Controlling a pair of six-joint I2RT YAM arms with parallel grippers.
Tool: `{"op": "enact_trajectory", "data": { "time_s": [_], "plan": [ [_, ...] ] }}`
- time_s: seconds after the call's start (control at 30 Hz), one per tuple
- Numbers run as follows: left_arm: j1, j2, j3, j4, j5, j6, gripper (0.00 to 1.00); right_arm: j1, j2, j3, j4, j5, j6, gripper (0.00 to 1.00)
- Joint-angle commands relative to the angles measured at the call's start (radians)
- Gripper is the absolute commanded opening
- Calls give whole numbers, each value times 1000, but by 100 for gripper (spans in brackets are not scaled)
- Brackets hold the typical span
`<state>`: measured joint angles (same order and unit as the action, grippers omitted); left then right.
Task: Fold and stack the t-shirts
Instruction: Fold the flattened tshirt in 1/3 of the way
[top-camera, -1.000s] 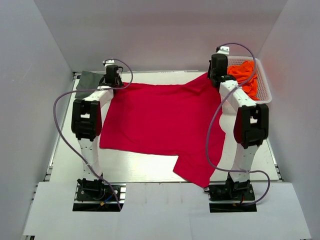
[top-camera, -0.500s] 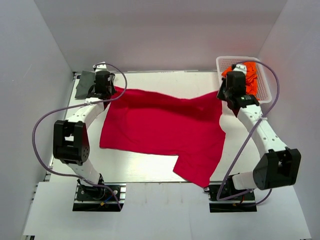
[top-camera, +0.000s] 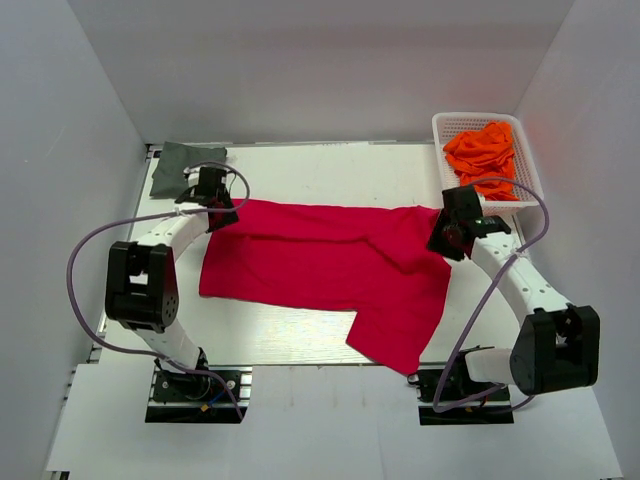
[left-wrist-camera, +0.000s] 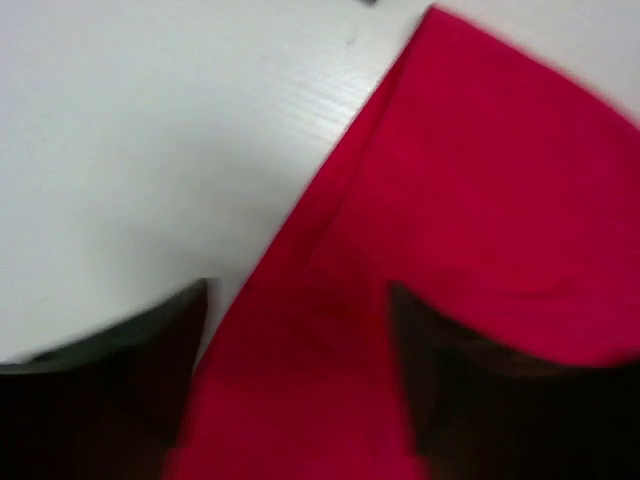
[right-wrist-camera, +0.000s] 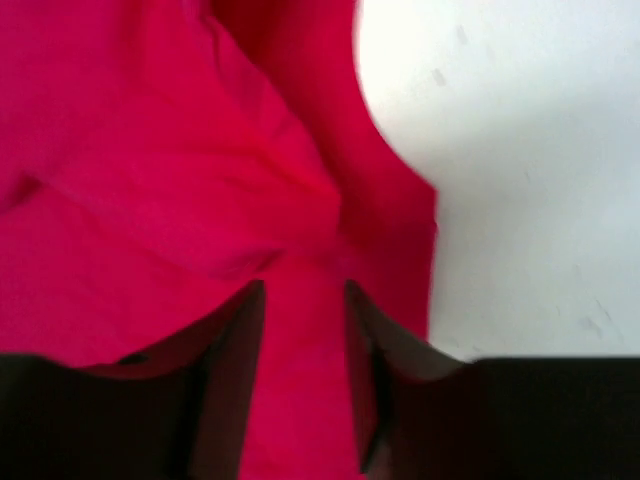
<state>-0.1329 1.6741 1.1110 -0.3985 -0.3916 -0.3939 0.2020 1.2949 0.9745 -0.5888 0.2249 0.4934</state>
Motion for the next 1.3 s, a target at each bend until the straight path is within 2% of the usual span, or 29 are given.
{"op": "enact_trajectory", "data": {
  "time_s": [0.0, 0.07, 0.13, 0.17, 0.23, 0.27, 0.33, 0.37, 0.43, 0.5, 0.53, 0.57, 0.67, 0.73, 0.87, 0.97, 1.27],
  "plan": [
    [4, 2, 158, -255, -162, -135, 99, -9, -2, -17, -155, 58, 91, 46],
    [13, 56, 245, -373, -229, -233, 99, -7, 6, 13, -189, 86, 96, 58],
    [13, 65, 328, -425, -230, -243, 99, -6, 27, 64, -203, 94, 86, 63],
    [13, 50, 338, -425, -189, -243, 99, -3, 32, 110, -207, 96, 76, 64],
    [13, 17, 322, -291, -91, -179, 99, -1, 37, 125, -175, 77, 50, 67],
    [13, -2, 302, -223, 33, -145, 99, -3, 37, 125, -86, 68, 7, 67],
    [13, -27, 245, -46, 143, -100, 99, -1, 56, 124, -28, 27, -4, 67],
    [13, -27, 245, -8, 230, -77, 99, 0, 69, 136, 47, 7, -30, 67],
    [4, 33, 245, 47, 279, -65, 99, 4, 145, 167, 96, -27, -38, 65],
    [-5, 90, 297, 61, 332, -40, 99, 10, 191, 197, 171, -45, -93, 58],
    [-5, 122, 315, 61, 393, -40, 99, 8, 264, 219, 200, -53, -108, 56],
    [-5, 187, 343, 75, 422, -40, 99, 7, 292, 231, 202, -61, -108, 49],
    [4, 271, 352, 133, 488, -62, 99, -1, 417, 291, 216, -21, -99, 46],
    [13, 357, 383, 112, 488, -71, 99, -7, 489, 331, 205, -1, -64, 41],
    [13, 417, 380, 76, 404, -82, 99, -35, 625, 371, 187, 138, -1, 36],
    [32, 426, 351, 56, 340, -102, 99, -56, 693, 407, 146, 197, 14, 38],
    [72, 426, 317, 24, 201, -135, 99, -69, 777, 455, 222, 127, -75, 39]
  ]
}}
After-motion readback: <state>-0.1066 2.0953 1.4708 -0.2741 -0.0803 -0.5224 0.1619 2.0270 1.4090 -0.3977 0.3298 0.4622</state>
